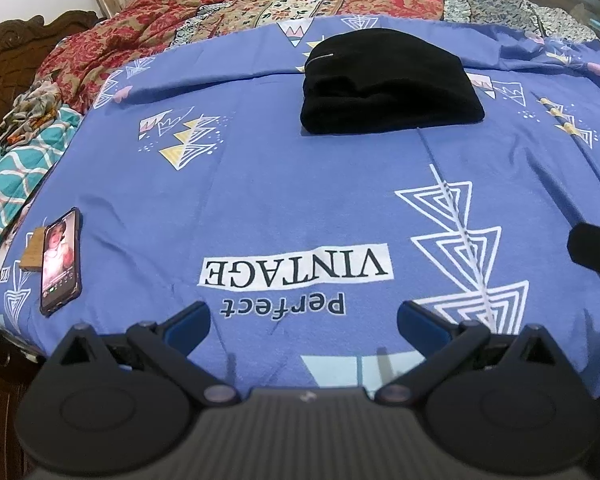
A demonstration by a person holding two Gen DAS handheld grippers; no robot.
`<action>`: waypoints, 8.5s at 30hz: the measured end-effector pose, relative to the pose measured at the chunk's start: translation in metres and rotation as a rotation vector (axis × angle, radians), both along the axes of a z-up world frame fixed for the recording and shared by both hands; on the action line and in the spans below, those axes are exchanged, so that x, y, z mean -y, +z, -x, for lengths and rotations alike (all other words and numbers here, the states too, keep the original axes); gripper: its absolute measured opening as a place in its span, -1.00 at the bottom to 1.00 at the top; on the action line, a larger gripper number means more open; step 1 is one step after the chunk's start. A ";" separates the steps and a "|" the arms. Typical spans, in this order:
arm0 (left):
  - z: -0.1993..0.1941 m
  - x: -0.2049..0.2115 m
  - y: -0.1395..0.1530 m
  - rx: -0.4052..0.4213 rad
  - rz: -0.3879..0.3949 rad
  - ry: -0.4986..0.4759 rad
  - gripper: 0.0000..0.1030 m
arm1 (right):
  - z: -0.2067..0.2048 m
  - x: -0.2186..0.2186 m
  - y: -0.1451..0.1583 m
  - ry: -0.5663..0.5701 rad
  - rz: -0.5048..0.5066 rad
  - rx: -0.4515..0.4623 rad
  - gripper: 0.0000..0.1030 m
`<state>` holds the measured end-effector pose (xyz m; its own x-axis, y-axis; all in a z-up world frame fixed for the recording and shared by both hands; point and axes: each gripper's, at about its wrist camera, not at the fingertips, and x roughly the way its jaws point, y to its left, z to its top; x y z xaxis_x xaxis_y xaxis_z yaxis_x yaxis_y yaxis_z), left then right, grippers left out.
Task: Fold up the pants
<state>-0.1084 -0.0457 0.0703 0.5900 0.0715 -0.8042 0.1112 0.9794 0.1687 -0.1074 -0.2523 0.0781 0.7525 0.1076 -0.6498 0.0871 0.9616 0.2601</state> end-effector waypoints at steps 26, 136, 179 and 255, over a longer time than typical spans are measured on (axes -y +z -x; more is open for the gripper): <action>0.002 0.002 0.000 -0.005 0.028 -0.021 1.00 | -0.002 0.010 -0.006 0.001 -0.035 -0.025 1.00; -0.007 0.012 0.076 0.185 0.086 -0.060 1.00 | -0.007 0.011 0.068 -0.055 -0.072 0.148 1.00; -0.006 0.004 0.062 0.172 0.046 -0.048 1.00 | -0.001 -0.001 0.061 -0.029 -0.089 0.132 1.00; -0.011 0.001 0.032 0.102 -0.071 -0.017 1.00 | 0.001 -0.007 0.054 -0.031 -0.119 0.114 1.00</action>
